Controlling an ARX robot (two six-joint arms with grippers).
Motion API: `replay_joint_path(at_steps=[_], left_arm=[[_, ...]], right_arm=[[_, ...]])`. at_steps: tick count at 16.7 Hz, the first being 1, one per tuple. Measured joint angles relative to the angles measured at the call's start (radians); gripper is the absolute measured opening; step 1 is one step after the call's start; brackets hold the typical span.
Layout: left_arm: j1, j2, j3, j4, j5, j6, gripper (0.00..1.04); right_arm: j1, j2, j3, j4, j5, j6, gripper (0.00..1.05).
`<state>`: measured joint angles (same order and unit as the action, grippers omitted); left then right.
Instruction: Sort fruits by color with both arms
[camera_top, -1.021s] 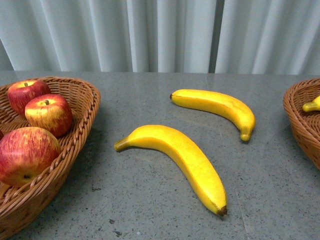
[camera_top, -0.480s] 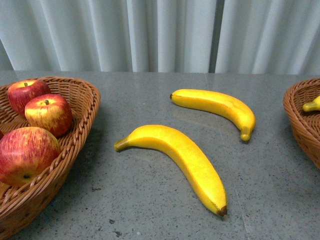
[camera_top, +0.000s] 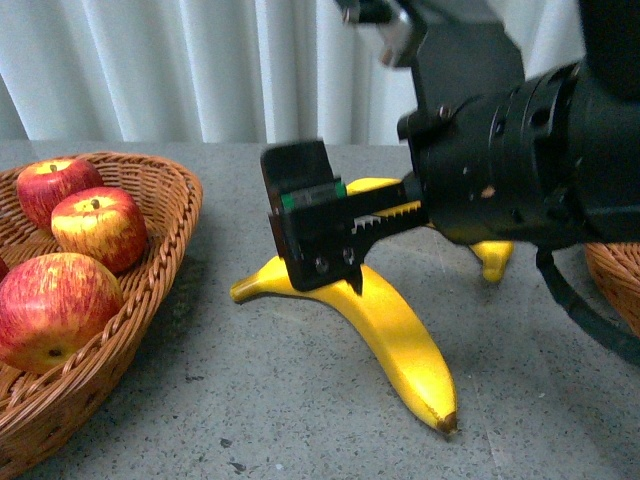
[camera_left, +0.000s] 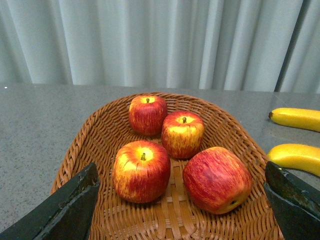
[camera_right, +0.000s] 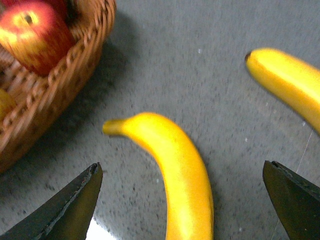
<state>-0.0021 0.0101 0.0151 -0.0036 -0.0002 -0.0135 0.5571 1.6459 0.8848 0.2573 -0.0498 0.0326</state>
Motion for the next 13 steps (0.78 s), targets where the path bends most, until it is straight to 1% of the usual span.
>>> replay_joint_path(at_steps=[4,7,12,13], left_arm=[[0.000,0.000,0.000,0.000,0.000,0.000,0.98],[0.000,0.000,0.000,0.000,0.000,0.000,0.98],[0.000,0.000,0.000,0.000,0.000,0.000,0.98],[0.000,0.000,0.000,0.000,0.000,0.000,0.98]], right_arm=[[0.014,0.067,0.024,-0.126,-0.009,-0.028,0.98],[0.038,0.085,0.029,-0.138,-0.004,-0.044,0.98],[0.039,0.174,0.079,-0.169,0.025,-0.060,0.98],[0.039,0.175,0.080,-0.169,0.025,-0.060,0.97]])
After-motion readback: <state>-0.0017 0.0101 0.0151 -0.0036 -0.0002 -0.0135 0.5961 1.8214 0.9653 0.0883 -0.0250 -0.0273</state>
